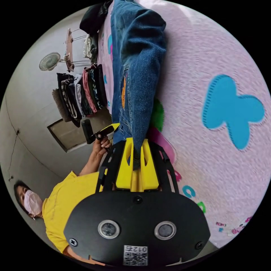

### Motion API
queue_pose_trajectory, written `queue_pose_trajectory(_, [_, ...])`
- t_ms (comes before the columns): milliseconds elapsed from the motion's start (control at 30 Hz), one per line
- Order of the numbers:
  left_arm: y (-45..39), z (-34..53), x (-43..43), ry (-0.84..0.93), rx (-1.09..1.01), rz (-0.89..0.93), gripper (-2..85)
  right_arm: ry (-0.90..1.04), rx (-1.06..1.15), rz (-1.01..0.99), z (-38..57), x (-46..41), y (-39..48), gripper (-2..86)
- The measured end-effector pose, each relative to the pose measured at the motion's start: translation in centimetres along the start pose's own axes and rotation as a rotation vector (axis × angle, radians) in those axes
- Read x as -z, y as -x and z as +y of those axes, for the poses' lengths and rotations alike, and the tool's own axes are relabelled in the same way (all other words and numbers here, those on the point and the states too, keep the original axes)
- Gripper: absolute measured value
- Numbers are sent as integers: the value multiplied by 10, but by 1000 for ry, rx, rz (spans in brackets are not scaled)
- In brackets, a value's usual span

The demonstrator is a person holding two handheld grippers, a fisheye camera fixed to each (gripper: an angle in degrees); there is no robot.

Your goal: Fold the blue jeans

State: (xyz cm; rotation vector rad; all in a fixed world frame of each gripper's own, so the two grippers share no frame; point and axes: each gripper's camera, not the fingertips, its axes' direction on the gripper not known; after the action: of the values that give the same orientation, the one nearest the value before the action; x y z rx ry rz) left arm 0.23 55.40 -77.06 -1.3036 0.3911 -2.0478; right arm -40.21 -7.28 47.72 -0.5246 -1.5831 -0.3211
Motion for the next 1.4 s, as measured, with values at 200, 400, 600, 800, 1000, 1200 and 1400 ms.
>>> queue_pose_trajectory(200, [-59,-2,-47,201,-162,211,29,168,-19,230,55,66,-58,14])
queue_pose_trajectory(400, [-79,-22,-33,190,-145,210,19,509,-154,617,113,67,-120,17])
queue_pose_trajectory(600, [-91,-68,-8,178,-145,165,15,726,-418,999,141,38,-174,49])
queue_pose_trajectory(800, [-83,-147,31,70,-46,175,19,433,-472,1401,106,3,-127,68])
queue_pose_trajectory(1000, [-91,-260,56,-20,31,173,26,-117,-197,1716,34,-78,-39,33])
queue_pose_trajectory(1200, [-111,-367,69,-60,65,104,37,-413,-128,1727,22,-114,-35,12])
queue_pose_trajectory(1400, [-115,-441,65,-93,125,136,48,-640,181,1329,-27,-146,-21,20])
